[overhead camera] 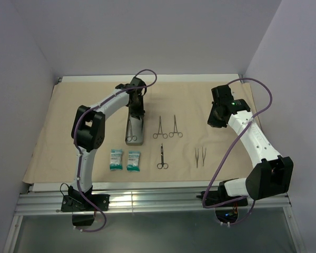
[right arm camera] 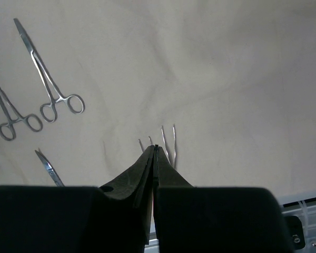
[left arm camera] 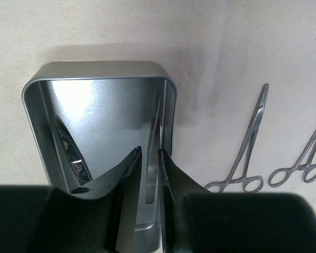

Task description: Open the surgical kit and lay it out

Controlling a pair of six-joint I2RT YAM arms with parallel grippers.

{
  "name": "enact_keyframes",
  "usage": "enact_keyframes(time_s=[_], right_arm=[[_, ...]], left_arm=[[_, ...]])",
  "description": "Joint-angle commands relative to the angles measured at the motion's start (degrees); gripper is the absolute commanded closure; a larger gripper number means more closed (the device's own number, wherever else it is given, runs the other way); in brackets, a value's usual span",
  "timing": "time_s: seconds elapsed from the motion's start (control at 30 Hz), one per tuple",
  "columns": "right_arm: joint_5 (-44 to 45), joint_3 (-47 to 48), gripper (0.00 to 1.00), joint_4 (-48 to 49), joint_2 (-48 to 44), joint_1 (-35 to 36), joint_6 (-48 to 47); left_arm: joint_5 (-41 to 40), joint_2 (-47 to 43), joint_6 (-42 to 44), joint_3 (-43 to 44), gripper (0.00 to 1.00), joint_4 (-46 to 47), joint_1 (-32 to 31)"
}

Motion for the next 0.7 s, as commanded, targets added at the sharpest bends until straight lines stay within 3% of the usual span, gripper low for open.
enact_keyframes(time_s=[0.0,0.5,0.67], right_arm=[[1.19,2.24,0.94,-0.45,-0.95,0.53,0.28],[1.45,2.42,0.94,-0.80,-1.03,1.32,1.43],[1.98,2.68,0.94,-1.33,-1.21,1.49,1.60]], left_arm=[[-0.09,1.11,1.12,-0.36,0.74,1.41,-0.31],[0.35,1.99,1.56,-1.77,0.75,2.21,-0.31],[-5.78,1.56,1.74,-0.89,0.76,-1.04,-0.22]])
